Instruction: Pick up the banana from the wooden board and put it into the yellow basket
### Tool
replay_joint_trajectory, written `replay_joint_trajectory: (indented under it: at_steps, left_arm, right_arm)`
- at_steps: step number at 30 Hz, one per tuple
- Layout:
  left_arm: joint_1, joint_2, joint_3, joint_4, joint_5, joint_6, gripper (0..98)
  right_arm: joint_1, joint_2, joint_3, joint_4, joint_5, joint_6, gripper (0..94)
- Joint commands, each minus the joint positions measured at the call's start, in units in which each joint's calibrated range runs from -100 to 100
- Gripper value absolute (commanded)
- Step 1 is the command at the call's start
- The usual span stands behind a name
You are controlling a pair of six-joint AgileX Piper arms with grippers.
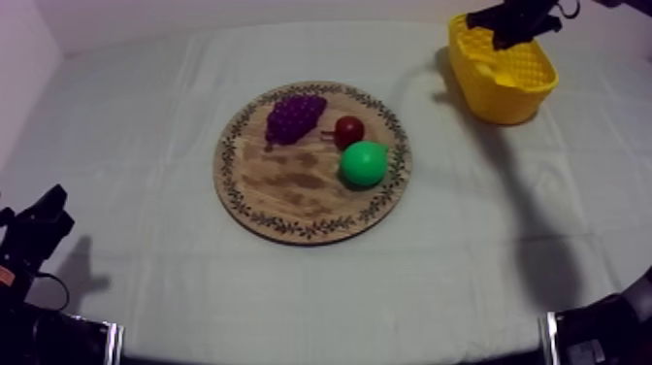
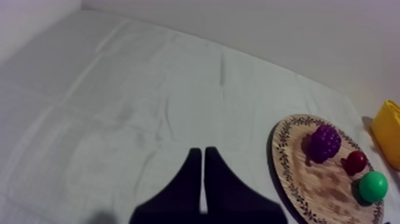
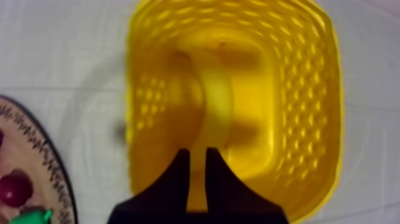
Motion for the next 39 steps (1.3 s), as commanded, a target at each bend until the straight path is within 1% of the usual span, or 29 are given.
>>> replay_joint_trajectory:
  at_steps: [1,7,12,15,18,22,24,27,29,32,35,39]
  left_arm:
    - [0.0,0.0,0.0,-0.02,0.0,0.0,0.1]
    - [0.0,0.0,0.0,-0.02,0.0,0.0,0.1]
    - [0.0,0.0,0.0,-0.02,0.0,0.0,0.1]
    - [0.0,0.0,0.0,-0.02,0.0,0.0,0.1]
    - [0.0,0.0,0.0,-0.02,0.0,0.0,0.1]
    - [0.0,0.0,0.0,-0.02,0.0,0.0,0.1]
    - [0.0,0.0,0.0,-0.02,0.0,0.0,0.1]
    - [0.0,0.0,0.0,-0.02,0.0,0.0,0.1]
    - [0.0,0.0,0.0,-0.02,0.0,0.0,0.1]
    - [0.0,0.0,0.0,-0.02,0.0,0.0,0.1]
    - [0.0,0.0,0.0,-0.02,0.0,0.0,0.1]
    - [0.0,0.0,0.0,-0.02,0.0,0.0,0.1]
  right_arm:
    - [-1.4,-2.8,1.4,-0.3,0.1,0.6,7.9]
    - [-5.5,-10.0,7.7,-0.9,0.1,0.9,8.1]
    - [-6.1,-19.6,14.4,-2.1,-1.1,0.9,7.9]
    - [-4.7,-26.6,18.7,-4.0,-2.6,2.3,8.0]
    - [-2.8,-33.6,22.6,-6.1,-3.6,4.9,8.1]
    - [-0.4,-42.6,29.0,-7.9,-5.1,7.7,8.2]
    - [1.0,-47.4,33.8,-8.4,-7.3,8.5,8.3]
    - [3.7,-55.0,42.8,-9.1,-12.9,8.4,8.9]
    - [5.7,-60.4,49.6,-10.4,-17.6,9.0,7.2]
    - [7.7,-68.7,59.8,-11.6,-23.2,9.9,3.2]
    - [8.7,-76.4,68.4,-13.2,-25.5,12.0,1.5]
    - [9.4,-85.2,77.3,-14.7,-25.8,14.4,0.7]
